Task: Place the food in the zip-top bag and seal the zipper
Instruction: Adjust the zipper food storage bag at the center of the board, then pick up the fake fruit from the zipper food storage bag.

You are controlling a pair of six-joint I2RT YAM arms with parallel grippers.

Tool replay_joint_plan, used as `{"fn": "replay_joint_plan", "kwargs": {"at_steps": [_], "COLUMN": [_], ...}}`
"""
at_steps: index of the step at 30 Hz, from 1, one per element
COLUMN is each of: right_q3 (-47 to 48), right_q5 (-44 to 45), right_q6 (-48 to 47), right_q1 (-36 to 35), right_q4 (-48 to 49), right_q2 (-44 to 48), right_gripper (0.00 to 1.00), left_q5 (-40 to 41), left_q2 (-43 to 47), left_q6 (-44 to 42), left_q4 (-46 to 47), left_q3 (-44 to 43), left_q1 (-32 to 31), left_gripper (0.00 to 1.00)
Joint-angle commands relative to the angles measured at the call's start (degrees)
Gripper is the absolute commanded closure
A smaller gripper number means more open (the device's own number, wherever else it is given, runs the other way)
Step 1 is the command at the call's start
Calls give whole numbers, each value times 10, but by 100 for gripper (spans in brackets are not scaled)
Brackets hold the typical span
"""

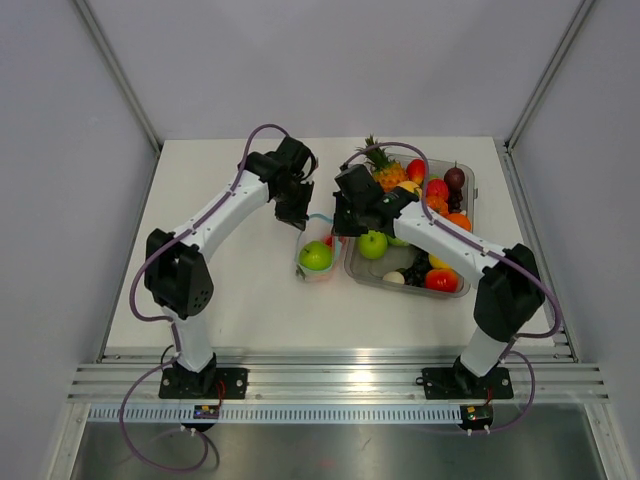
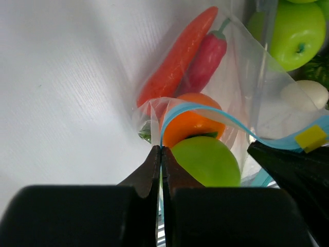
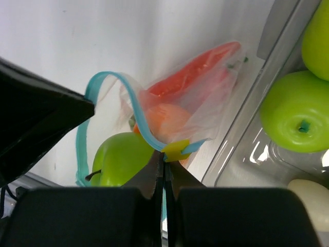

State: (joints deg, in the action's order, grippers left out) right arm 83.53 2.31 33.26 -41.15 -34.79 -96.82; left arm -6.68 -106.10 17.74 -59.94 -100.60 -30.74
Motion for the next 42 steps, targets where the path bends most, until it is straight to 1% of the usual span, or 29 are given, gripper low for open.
{"fn": "replay_joint_plan", "kwargs": {"at_steps": [1, 3, 4, 5, 6, 7, 8, 11, 16, 19, 21, 23, 25, 31, 34, 37, 38, 40, 42], "right_q3": [43, 52, 55, 57, 55, 45, 38, 5, -23, -31, -35, -40, -47, -55, -44, -28, -21, -3, 8], "right_q5": [11, 47, 59, 72, 74, 74, 77, 71, 72, 43, 1, -20, -45, -69, -57, -27, 19, 64, 88], "right_q6": [6, 1, -6, -11, -15, -29, -36, -68, -116, -123, -123, -117, -114, -101, -94, -80, -74, -63, -55], "right_q1": [19, 26, 26, 27, 27, 24, 20, 4, -49, -66, -69, -72, -75, -80, -80, -80, -80, -80, -80], "right_q4": [-11, -42, -52, -67, -71, -71, -62, -42, -41, -38, -35, -36, -35, -15, -21, -31, -35, -45, -44], "right_q2": [-11, -18, -20, -14, -8, 0, 24, 68, 105, 116, 114, 100, 83, 47, 25, 6, 1, -12, -18], "right_gripper": [100, 97, 93, 76, 68, 62, 51, 45, 45, 51, 53, 59, 61, 62, 62, 63, 63, 62, 61], "left_q5": [28, 25, 19, -4, -18, -33, -60, -97, -109, -113, -113, -119, -120, -121, -119, -119, -119, -120, -121], "left_q2": [4, 8, 10, 12, 18, 20, 21, 21, 20, 20, 20, 24, 27, 41, 45, 46, 46, 49, 49], "left_q6": [-8, -8, -7, -6, -5, -3, 1, 5, 6, 8, 8, 9, 10, 8, 6, 5, 4, 4, 5], "left_q4": [1, 4, 6, 15, 21, 28, 38, 51, 61, 64, 66, 69, 69, 64, 60, 58, 59, 61, 62], "left_q3": [-19, -15, -13, -5, 2, 8, 18, 29, 46, 54, 58, 63, 63, 57, 54, 58, 60, 66, 71], "left_q1": [-3, -2, -2, -1, 2, 5, 8, 15, 17, 19, 20, 22, 23, 24, 24, 24, 24, 24, 24], "left_gripper": [100, 100, 100, 100, 100, 100, 100, 100, 100, 100, 100, 100, 100, 100, 100, 100, 100, 100, 100]}}
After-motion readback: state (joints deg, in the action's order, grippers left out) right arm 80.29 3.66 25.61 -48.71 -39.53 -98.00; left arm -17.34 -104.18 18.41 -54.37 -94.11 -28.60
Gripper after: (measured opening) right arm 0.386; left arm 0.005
